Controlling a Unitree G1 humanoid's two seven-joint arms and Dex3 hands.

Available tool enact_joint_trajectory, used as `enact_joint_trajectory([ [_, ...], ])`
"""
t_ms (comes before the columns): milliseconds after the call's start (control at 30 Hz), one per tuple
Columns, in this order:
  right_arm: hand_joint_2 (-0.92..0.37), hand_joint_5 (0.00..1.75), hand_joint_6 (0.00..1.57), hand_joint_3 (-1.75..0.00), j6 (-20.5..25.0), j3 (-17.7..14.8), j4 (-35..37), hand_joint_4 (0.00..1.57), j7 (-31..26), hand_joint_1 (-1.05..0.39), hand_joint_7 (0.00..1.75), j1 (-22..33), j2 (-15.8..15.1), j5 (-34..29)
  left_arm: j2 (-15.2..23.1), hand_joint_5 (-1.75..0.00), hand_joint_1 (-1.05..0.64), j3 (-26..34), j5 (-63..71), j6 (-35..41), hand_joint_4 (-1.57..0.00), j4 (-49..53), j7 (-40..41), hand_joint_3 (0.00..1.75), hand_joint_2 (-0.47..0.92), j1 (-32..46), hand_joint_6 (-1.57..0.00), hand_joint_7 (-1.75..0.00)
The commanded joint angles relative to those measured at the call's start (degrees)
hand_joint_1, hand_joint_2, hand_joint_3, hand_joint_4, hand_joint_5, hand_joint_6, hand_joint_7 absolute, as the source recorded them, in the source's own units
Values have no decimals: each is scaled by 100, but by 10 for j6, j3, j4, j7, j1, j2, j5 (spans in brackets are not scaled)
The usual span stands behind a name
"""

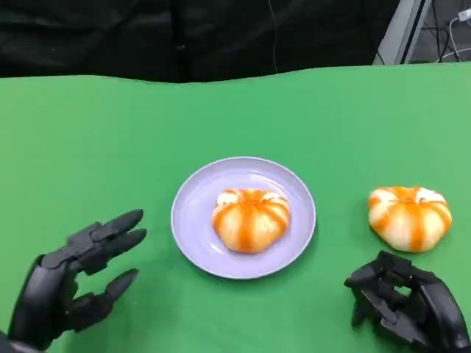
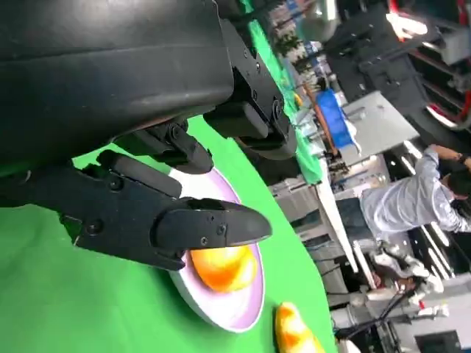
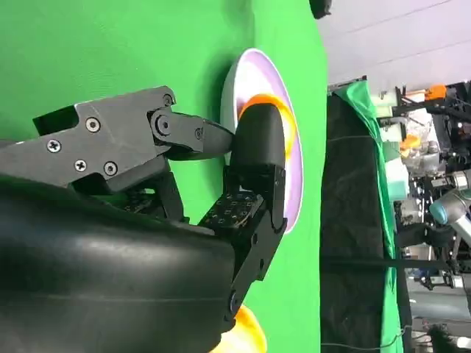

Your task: Grasp the bread from the table and place it into the plate.

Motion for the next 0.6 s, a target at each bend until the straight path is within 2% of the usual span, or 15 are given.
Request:
enact_joint_trajectory([
  [33, -87, 175, 83, -45, 6, -5, -2, 67, 1, -27, 103, -2, -14, 8, -1, -1, 11, 35, -21, 26, -68, 21, -24, 87, 57, -10, -60, -1],
  [100, -88, 175, 83, -45, 3, -6, 1, 67, 1, -27, 103, -3, -14, 8, -1, -1, 14, 47, -16, 27, -69, 27, -20, 92, 55, -14, -61, -1],
  [167, -88, 175, 83, -45, 0, -7, 4, 68, 4, -27, 104, -5, -15, 9, -1, -2, 20, 59, -7, 28, -72, 35, -9, 96, 63, -18, -66, -3],
  [600, -89, 174, 83, -43, 4, -10, 3, 67, 6, -26, 103, -5, -14, 9, -10, -2, 20, 94, 20, 39, -80, 62, 10, 90, 71, -33, -73, -2],
])
